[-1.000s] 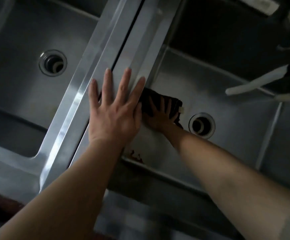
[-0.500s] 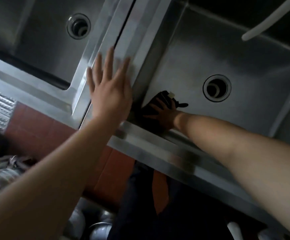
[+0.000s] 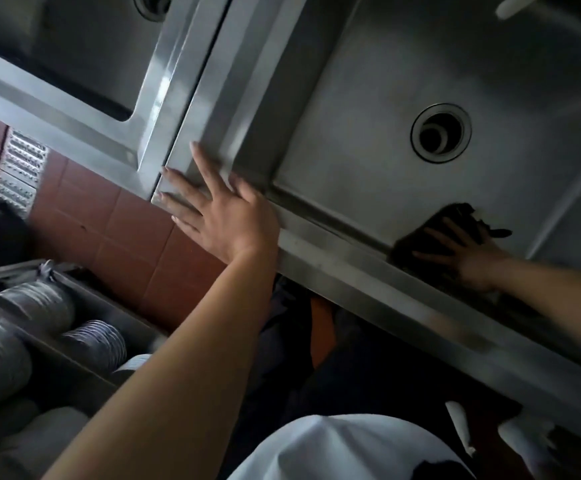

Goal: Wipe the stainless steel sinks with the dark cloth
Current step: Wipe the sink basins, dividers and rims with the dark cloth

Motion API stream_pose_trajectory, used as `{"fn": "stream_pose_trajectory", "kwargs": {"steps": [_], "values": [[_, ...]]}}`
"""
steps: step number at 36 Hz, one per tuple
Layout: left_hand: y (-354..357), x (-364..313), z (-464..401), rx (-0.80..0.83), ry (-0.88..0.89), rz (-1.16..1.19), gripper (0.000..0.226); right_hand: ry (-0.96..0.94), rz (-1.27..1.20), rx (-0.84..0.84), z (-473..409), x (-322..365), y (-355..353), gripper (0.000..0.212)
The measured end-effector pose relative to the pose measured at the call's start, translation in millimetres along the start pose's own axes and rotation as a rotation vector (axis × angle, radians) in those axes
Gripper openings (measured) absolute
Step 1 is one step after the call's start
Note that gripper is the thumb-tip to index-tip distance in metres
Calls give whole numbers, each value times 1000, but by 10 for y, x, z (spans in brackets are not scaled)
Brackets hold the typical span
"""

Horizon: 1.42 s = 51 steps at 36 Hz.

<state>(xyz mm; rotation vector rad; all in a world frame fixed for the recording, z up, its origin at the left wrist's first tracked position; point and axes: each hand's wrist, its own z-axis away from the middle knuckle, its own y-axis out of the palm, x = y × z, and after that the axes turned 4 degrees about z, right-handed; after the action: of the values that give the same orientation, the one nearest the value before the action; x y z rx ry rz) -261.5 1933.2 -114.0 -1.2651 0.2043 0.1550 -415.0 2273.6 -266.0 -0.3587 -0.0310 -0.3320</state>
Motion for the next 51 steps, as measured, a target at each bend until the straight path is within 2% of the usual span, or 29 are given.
{"fn": "stream_pose_trajectory", "kwargs": {"steps": [3,5,12,16,21,25,29,32,37,41,45,51], "values": [[6,-10,4,-11,0,-4,60,-6,-88,-72,-50,44,-50,51],[19,-22,18,-19,9,-18,61,3,-131,-131,-97,109,-163,46],[68,-20,3,-57,18,-84,61,-103,-145,-322,-789,642,-1270,49],[88,-35,10,-76,37,-115,57,-100,-97,-405,-1136,1004,-1963,54],[106,-22,17,-104,86,-101,56,-75,-52,-417,-1257,1134,-2279,57],[104,-15,24,-105,74,-101,60,-61,-113,-437,-1235,1119,-2202,57],[86,-23,16,-92,53,-115,65,-44,-275,-373,-1210,1230,-2123,53],[89,-29,14,-97,58,-115,62,-90,-229,-342,-1133,1103,-1921,51],[92,-35,14,-117,52,-133,62,-149,-117,-284,-820,562,-1180,53],[103,-40,19,-123,50,-139,61,-62,-165,-200,-405,301,-471,51],[98,-46,22,-125,48,-143,62,88,-367,-111,-114,249,-70,51],[99,-44,11,-124,46,-135,62,237,-741,-60,-50,257,56,52]]}}
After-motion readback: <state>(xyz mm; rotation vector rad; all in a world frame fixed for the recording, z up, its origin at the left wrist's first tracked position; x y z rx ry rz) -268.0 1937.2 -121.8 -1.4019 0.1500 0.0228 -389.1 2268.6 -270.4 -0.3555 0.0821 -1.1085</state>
